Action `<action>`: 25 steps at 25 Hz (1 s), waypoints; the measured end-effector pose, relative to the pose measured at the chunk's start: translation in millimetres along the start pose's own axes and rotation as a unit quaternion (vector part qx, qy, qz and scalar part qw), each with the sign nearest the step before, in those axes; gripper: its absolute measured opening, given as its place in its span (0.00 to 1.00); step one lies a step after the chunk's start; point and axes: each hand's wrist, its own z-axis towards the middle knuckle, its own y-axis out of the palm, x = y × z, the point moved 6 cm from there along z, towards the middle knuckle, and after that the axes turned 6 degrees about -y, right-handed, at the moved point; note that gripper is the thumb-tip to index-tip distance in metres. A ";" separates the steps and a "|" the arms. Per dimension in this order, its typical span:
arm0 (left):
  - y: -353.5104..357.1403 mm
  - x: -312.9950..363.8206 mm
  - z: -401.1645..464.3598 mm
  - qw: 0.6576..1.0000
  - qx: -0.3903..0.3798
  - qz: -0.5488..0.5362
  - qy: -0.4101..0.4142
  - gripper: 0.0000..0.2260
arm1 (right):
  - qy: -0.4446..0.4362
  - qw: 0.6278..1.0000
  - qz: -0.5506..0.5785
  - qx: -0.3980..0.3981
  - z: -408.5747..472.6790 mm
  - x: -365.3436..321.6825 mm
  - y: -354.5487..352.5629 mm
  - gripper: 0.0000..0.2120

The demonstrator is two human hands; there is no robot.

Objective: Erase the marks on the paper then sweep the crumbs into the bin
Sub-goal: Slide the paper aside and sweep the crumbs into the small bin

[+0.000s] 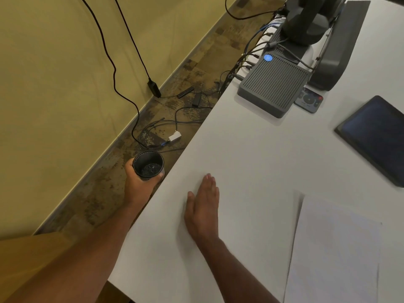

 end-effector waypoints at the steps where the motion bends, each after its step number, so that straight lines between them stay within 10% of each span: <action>1: 1.0 -1.7 2.3 1.000 -0.012 0.003 -0.001 0.41 | 0.003 0.998 0.064 0.020 1.1 1.9 -9.5 0.28; 5: 6.9 -0.2 11.2 0.998 -0.051 0.028 0.038 0.41 | 0.112 0.983 0.003 0.149 -10.8 49.7 -47.0 0.29; 8: 12.9 2.3 11.3 0.995 -0.075 0.027 0.058 0.40 | 0.072 0.987 -0.123 0.075 -9.4 34.1 -19.3 0.32; 14: 18.0 7.7 10.4 0.992 -0.106 0.037 0.054 0.43 | -0.037 0.998 -0.017 -0.039 23.1 -19.0 20.0 0.29; 19: 20.7 19.2 12.7 0.989 -0.122 0.034 0.081 0.41 | 0.117 0.984 -0.032 0.133 -1.7 27.9 -22.8 0.31; 25: 23.7 22.3 17.9 0.987 -0.126 0.038 0.087 0.41 | 0.075 0.989 -0.123 0.027 9.6 -12.3 27.3 0.36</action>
